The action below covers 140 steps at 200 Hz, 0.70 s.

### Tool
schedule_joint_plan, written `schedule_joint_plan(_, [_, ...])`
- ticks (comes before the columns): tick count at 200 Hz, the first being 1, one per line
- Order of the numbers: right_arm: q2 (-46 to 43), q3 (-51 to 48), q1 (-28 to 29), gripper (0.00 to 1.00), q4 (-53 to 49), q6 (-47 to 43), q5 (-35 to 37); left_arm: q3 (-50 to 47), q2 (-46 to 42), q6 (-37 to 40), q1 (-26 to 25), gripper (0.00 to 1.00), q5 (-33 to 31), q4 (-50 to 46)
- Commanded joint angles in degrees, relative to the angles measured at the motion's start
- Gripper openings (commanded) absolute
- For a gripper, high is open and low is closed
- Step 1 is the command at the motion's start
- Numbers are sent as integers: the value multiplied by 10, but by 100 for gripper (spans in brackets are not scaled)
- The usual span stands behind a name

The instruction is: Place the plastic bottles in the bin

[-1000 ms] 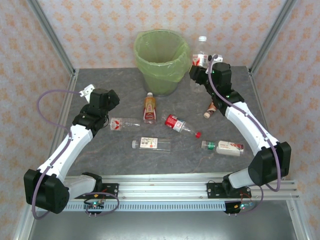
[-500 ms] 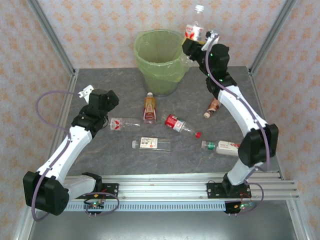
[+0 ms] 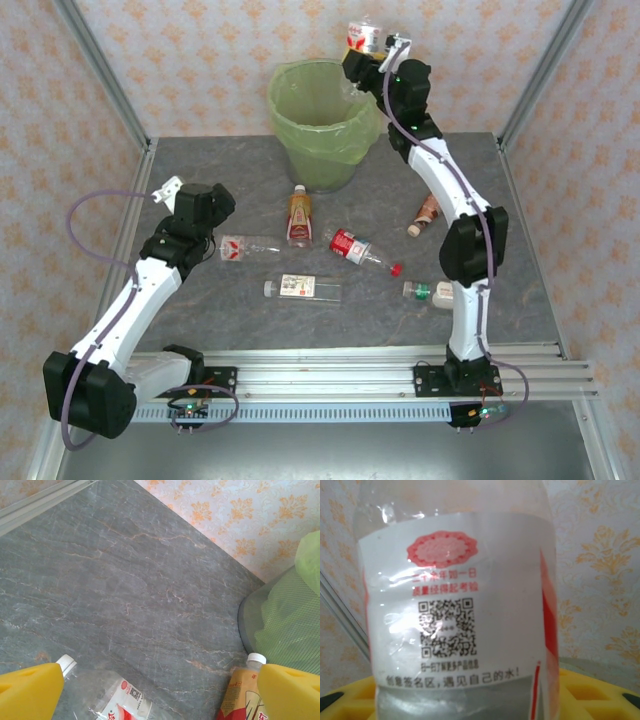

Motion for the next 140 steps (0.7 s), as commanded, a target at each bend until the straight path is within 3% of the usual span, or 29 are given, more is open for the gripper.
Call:
schedule_joint_plan(1, [62,107,4,57,-73,-45,-36,-14,8,-19,4,100,-5,7])
schedule_joint_plan(42, [198,317,5,57,-248,-82,-44,-16,4,-25,4,100,-3,4])
schedule_joint_plan(65, [328,557,5,57,-386,-119,-47,-21,-10,-22,4,100,-25,-7])
schedule_joint_plan(140, [311,501,5,63,-426,-175,-38,-42,-35,-27,4,100,-71,-12])
